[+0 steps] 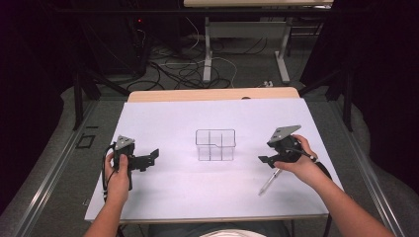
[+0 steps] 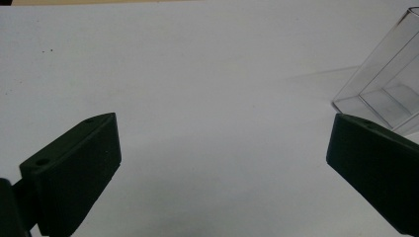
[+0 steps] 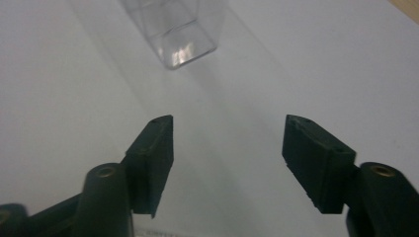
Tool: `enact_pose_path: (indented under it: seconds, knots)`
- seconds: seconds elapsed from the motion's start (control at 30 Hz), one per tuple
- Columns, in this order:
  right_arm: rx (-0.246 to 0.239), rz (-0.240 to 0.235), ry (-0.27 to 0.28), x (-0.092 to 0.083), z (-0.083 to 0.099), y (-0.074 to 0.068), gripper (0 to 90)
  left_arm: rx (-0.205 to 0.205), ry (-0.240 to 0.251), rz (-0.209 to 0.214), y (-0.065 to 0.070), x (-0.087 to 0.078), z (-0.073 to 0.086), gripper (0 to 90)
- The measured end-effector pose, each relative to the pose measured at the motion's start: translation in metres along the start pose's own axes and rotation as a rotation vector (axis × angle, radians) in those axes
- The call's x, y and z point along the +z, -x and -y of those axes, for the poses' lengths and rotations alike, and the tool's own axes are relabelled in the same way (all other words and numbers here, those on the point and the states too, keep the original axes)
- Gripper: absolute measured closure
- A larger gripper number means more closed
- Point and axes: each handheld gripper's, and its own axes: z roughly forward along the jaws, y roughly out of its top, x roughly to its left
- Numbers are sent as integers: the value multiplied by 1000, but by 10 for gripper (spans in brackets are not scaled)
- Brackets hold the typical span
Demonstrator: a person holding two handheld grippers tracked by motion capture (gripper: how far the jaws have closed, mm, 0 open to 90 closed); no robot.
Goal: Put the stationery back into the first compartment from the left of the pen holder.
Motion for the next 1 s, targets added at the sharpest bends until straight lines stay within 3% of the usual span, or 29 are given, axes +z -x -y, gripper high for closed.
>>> enact_pose_path:
  seconds: [0.1,0.23,0.27,0.3,0.4,0.47,0.5,0.53,0.57,0.7,0.77,0.8,0.9,0.93,0.97,1.0]
  knots:
    - [-167,23,-62,4,-1,-8,430,1,-6,-1,0,0,0,4]
    - [-336,53,-116,5,-4,-16,416,-1,-9,-2,0,1,1,4]
    - [-372,53,-151,3,-5,-19,406,0,-10,-1,0,1,1,4]
    - [-413,64,-137,4,-4,-21,398,0,-11,-1,0,1,1,4]
    - [-585,87,-180,1,-7,-25,388,-4,-8,-2,0,1,1,4]
    - [-683,86,-209,-2,-7,-28,375,-4,-8,-2,0,1,1,4]
    - [-754,77,-173,-1,-7,-29,373,-4,-9,-1,0,1,1,4]
    - [-776,83,-138,-1,-3,-32,373,-4,-9,-1,0,1,1,4]
    - [-873,36,-192,-4,-8,-32,373,-4,-10,-1,0,1,1,4]
    - [-1026,7,-210,-7,-5,-40,373,-5,-9,-2,0,2,2,4]
    - [-1085,3,-234,-8,-4,-43,374,-5,-12,-2,0,2,2,4]
    - [-1113,9,-221,-8,-3,-45,377,-5,-13,-2,0,2,1,4]
    - [-1175,3,-237,-8,-1,-49,385,-4,-11,-2,0,2,2,4]
    - [-1188,1,-270,-10,-1,-51,386,-3,-10,-2,0,2,2,4]
    - [-1184,-17,-249,-8,1,-51,386,-2,-11,-3,0,2,2,4]
    - [-1201,3,-237,-9,1,-52,386,-3,-10,-4,0,2,2,4]
